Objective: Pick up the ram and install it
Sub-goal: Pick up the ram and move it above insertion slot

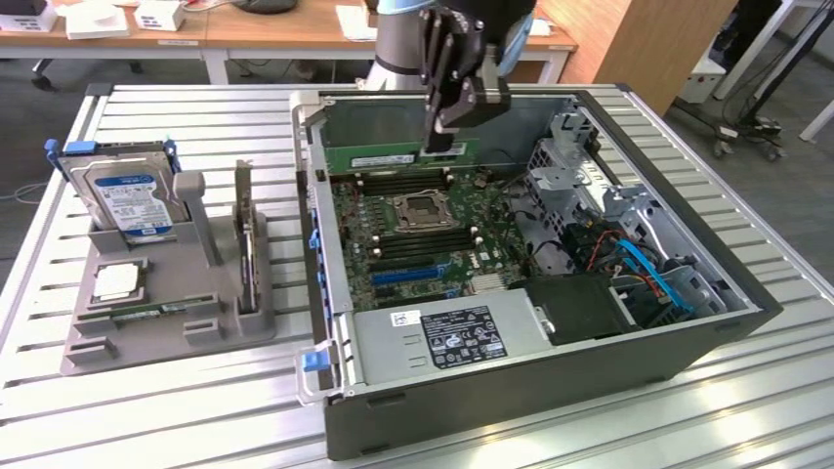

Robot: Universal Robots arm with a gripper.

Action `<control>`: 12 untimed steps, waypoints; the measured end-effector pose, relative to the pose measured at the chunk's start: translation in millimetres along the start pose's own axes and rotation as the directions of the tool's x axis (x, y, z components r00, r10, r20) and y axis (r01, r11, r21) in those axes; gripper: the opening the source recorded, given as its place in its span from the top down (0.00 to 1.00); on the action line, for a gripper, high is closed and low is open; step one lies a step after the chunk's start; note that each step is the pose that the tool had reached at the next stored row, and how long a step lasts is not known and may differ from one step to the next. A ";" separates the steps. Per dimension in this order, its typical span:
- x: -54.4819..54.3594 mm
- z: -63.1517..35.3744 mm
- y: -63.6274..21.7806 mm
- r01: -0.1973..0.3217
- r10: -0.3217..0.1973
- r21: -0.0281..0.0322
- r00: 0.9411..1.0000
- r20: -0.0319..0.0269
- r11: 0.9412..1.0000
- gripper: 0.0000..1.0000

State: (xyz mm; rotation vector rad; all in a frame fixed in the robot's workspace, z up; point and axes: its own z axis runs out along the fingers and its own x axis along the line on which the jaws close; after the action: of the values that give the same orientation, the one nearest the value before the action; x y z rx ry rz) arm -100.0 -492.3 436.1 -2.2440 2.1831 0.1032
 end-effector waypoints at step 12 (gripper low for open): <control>1.0 -1.5 -38.2 0.000 0.000 0.000 1.000 0.000 1.000 0.89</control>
State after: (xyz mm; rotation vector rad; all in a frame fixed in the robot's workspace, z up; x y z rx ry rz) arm -61.7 -492.3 436.1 -2.2439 2.1829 0.1035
